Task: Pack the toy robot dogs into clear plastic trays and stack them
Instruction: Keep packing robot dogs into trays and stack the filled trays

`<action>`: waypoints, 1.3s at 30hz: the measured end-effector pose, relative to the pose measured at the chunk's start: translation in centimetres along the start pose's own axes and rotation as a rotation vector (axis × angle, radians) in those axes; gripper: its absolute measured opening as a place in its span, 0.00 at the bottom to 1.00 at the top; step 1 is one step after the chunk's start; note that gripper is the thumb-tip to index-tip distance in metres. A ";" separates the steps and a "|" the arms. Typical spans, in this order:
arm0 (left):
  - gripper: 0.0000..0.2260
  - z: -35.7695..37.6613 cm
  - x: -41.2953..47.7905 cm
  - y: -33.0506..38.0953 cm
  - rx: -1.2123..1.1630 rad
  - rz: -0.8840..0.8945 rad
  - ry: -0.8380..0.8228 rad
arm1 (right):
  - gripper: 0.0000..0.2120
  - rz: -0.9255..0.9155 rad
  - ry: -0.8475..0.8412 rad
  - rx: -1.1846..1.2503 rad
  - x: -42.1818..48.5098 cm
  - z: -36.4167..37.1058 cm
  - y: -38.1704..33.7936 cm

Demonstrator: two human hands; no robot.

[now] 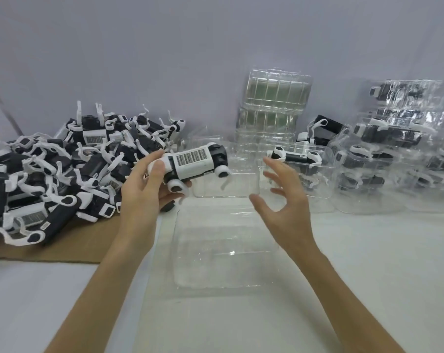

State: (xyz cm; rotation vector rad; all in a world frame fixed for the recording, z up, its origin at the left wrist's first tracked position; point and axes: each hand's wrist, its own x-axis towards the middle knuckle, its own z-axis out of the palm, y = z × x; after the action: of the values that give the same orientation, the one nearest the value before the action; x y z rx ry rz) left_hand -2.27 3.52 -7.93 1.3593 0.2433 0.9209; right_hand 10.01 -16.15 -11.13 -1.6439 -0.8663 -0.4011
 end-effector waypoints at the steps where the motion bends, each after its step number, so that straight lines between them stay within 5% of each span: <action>1: 0.10 0.1 -0.3 -0.1 -0.016 -0.017 -0.027 | 0.36 -0.076 -0.043 -0.044 -0.1 0.1 -0.1; 4: 0.13 0.2 -0.7 -0.4 -0.037 -0.097 -0.145 | 0.42 -0.246 -0.141 -0.125 -0.4 0.8 -0.6; 7: 0.17 0.0 -1.2 -1.0 0.029 -0.139 -0.263 | 0.30 -0.332 -0.126 -0.106 -0.6 1.1 -0.9; 10: 0.16 -0.2 -1.4 -1.7 0.239 -0.028 -0.209 | 0.20 -0.353 -0.083 -0.095 -0.8 0.7 -1.1; 13: 0.15 -1.1 -2.2 -2.7 0.389 0.129 -0.123 | 0.17 -0.259 -0.104 -0.061 -0.9 0.5 -1.1; 17: 0.06 -2.4 -3.0 -4.3 0.459 -0.028 -0.300 | 0.15 -0.183 -0.109 -0.025 -0.8 0.3 -1.0; 21: 0.16 -2.1 -3.3 -4.5 0.430 -0.055 -0.266 | 0.13 -0.114 -0.137 -0.030 -1.0 0.6 -1.0; 39: 0.20 -1.9 -3.6 -4.3 0.453 -0.006 -0.277 | 0.07 0.245 -0.399 -0.088 -0.4 -0.3 0.2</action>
State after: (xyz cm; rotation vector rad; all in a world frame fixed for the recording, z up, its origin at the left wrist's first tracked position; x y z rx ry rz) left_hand -3.93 2.69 -13.56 1.8842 0.2515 0.6817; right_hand 9.91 -16.54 -11.47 -1.9211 -0.9323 0.0646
